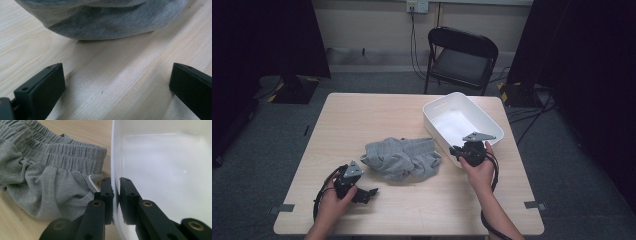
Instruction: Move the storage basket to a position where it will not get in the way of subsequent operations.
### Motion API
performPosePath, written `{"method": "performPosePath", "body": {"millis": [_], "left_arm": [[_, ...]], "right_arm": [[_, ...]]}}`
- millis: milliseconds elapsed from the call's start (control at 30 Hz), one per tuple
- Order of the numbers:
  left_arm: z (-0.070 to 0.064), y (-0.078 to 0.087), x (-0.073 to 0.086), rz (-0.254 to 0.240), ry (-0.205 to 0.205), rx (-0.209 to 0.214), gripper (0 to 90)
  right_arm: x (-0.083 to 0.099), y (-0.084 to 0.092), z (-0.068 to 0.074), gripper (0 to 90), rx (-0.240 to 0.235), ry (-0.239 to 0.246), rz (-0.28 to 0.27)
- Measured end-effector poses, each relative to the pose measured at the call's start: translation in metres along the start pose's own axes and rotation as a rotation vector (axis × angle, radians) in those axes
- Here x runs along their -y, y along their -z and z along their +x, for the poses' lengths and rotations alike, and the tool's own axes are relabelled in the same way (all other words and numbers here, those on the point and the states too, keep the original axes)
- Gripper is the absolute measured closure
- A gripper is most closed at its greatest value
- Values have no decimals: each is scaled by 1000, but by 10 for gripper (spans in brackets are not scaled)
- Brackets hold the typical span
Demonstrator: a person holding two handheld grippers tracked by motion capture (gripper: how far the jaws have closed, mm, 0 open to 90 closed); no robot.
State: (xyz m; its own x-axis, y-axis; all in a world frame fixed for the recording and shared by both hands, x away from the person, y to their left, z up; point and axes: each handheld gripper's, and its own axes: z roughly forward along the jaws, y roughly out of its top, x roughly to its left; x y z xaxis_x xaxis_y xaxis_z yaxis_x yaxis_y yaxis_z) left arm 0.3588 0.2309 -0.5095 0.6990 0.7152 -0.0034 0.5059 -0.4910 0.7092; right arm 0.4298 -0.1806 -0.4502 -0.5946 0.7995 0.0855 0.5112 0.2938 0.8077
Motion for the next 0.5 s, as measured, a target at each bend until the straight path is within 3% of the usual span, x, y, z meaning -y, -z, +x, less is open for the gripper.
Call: {"method": "performPosePath", "body": {"millis": [200, 300, 367, 500], "left_arm": [[0, 0, 0, 0, 0, 0, 0], [0, 0, 0, 0, 1, -2, 0], [0, 0, 0, 0, 2, -2, 0], [0, 0, 0, 0, 2, -1, 0]], "right_arm": [[-3, 0, 1, 841, 27, 8, 16], [-2, 0, -3, 836, 34, -32, 7], [-1, 2, -6, 838, 57, -37, 7], [1, 3, -12, 838, 58, -56, 1]]}}
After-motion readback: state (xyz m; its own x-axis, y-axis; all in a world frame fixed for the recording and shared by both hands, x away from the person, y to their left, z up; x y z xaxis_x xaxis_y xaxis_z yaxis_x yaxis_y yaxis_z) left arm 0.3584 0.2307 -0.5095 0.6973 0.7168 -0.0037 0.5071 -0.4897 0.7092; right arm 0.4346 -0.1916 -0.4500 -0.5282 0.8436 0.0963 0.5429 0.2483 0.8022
